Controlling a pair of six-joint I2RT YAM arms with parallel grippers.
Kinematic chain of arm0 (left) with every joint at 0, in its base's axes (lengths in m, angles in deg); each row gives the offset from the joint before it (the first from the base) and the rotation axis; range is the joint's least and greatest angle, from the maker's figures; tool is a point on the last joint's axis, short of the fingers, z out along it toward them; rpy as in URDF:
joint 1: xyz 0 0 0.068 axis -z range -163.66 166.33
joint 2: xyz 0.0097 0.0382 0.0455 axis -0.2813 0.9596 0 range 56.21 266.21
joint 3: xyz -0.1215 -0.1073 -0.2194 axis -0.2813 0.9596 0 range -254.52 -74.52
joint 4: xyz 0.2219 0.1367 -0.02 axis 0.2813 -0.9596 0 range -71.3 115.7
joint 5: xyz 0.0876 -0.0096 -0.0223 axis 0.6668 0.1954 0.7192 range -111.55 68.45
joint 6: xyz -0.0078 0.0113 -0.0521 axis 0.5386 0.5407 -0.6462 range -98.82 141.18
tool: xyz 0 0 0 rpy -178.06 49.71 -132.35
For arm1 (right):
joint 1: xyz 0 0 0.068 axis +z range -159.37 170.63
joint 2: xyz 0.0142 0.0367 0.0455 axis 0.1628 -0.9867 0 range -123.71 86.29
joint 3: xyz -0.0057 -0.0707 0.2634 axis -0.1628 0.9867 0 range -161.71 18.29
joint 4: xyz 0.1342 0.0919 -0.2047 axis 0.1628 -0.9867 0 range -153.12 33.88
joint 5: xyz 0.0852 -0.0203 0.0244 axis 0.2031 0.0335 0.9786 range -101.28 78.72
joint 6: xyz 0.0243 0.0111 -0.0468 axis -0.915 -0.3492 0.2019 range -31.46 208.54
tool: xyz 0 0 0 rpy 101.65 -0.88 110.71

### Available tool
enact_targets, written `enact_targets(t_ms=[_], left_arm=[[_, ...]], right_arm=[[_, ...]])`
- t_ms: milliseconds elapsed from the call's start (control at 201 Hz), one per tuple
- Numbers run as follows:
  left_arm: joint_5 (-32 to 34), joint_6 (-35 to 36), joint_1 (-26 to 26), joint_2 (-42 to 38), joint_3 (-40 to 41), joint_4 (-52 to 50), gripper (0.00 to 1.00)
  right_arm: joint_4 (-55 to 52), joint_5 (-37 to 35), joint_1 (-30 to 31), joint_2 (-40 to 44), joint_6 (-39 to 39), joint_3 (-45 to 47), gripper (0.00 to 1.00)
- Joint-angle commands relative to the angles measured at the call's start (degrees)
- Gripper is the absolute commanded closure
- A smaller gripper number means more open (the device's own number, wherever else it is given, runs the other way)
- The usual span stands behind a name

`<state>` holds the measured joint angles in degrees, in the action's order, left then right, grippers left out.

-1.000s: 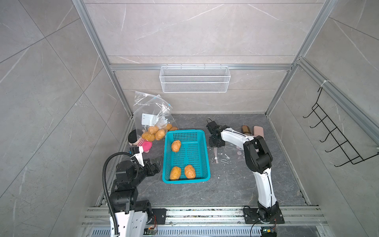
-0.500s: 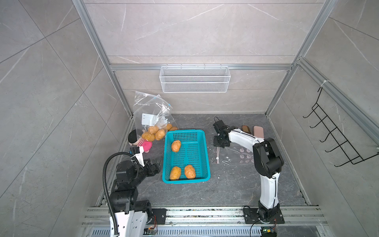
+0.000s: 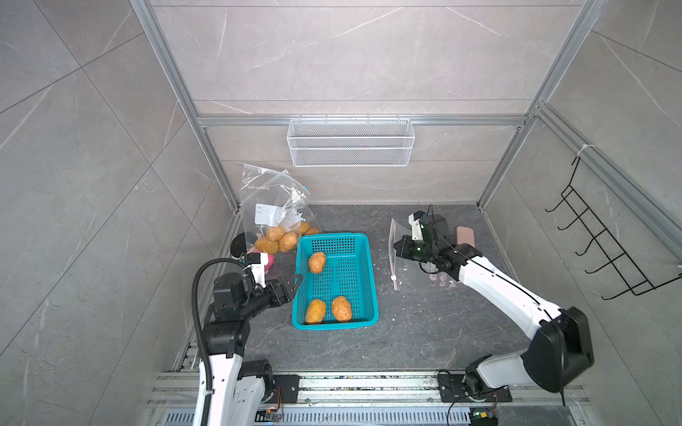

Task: Put the potatoes into a zipper bag and zip it
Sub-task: Pick up the zipper food storage bag at the center of the board.

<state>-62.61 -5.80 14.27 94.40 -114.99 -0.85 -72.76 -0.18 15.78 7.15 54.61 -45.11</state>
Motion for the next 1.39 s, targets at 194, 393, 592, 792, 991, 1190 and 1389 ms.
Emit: enact_targets(t_ms=[194, 393, 592, 792, 991, 1190, 1389], left_arm=[[16.19, -1.95, 30.29, 18.35, -15.62, 7.85, 0.23], [29.97, -0.82, 47.57, 37.67, -27.00, 9.54, 0.26], [34.49, -2.12, 51.39, 47.51, -32.38, 11.85, 0.34], [35.28, -4.41, 51.37, 49.23, -31.02, 17.63, 0.36], [35.15, -4.36, 51.37, 52.44, -32.91, 19.74, 0.37], [36.83, -2.32, 51.37, 55.26, -36.10, 18.32, 0.46], [37.24, -2.26, 51.37, 54.25, -33.45, 20.90, 0.70]], right_arm=[[7.93, 7.32, 0.87, 9.36, -5.91, 7.51, 1.00], [7.18, 6.97, 1.11, 11.19, -6.26, 8.38, 1.00], [5.85, 7.19, 1.13, 12.02, -5.72, 8.20, 1.00], [4.58, 7.11, 1.18, 12.95, -5.07, 8.64, 1.00], [4.24, 7.54, 1.17, 13.60, -4.84, 9.14, 1.00], [3.69, 7.32, 1.13, 14.40, -4.66, 9.57, 1.00], [3.02, 7.31, 1.19, 14.80, -4.22, 10.18, 1.00]])
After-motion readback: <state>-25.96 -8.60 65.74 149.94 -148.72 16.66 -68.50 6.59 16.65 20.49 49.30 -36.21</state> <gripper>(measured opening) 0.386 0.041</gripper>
